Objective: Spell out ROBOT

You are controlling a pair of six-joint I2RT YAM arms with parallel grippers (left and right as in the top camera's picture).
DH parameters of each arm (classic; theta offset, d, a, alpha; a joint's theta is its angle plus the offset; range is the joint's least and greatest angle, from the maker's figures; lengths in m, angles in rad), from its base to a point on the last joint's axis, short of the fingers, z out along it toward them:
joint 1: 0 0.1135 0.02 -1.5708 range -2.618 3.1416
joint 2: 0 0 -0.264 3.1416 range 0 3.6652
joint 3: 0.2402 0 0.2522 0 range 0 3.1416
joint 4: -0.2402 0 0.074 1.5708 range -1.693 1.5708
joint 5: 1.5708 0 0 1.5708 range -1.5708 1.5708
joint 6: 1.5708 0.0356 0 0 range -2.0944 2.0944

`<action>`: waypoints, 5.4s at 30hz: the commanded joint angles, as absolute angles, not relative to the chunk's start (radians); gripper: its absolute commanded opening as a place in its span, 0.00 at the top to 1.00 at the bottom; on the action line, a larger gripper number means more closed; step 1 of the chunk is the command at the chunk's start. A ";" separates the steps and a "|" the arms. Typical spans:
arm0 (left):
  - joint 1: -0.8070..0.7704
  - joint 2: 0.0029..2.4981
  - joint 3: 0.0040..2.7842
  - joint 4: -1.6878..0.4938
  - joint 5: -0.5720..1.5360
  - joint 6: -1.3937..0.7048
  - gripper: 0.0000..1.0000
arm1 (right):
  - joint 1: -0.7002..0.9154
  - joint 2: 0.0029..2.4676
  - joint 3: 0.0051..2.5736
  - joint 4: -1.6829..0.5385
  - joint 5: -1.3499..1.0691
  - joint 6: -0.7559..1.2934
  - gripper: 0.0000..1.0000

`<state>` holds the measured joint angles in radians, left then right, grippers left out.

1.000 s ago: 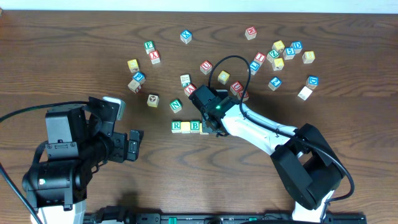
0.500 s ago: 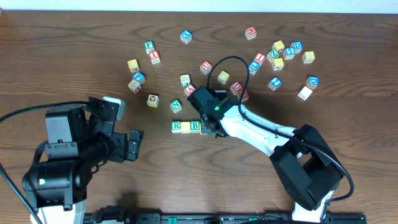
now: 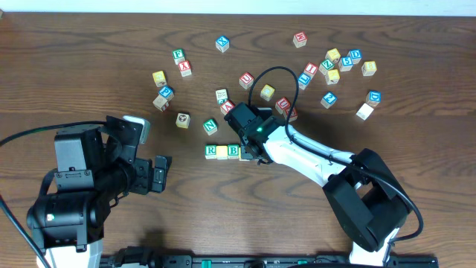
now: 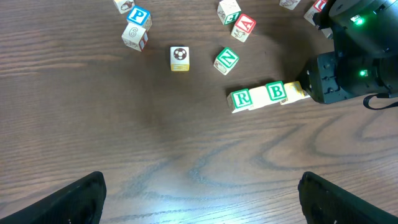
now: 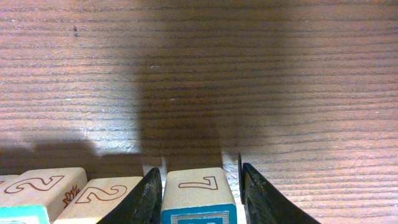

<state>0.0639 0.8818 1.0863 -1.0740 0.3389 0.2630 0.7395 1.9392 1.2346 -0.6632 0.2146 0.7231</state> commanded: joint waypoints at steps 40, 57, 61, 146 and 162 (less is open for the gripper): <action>0.069 0.881 1.094 -1.077 0.351 0.273 0.03 | 0.726 1.918 1.232 -0.779 0.537 0.833 0.73; 0.069 0.881 1.094 -1.077 0.351 0.273 0.03 | 0.755 1.918 1.232 -0.825 0.272 0.860 0.98; 0.069 0.881 1.094 -1.076 0.351 0.273 0.03 | 0.755 1.918 1.232 -0.812 0.248 0.860 0.99; 0.069 0.881 1.094 -1.077 0.351 0.273 0.03 | 0.969 1.869 1.179 -0.706 0.332 0.984 0.96; 0.069 0.881 1.094 -1.077 0.351 0.273 0.03 | 0.968 1.898 1.164 -0.661 0.330 0.983 0.91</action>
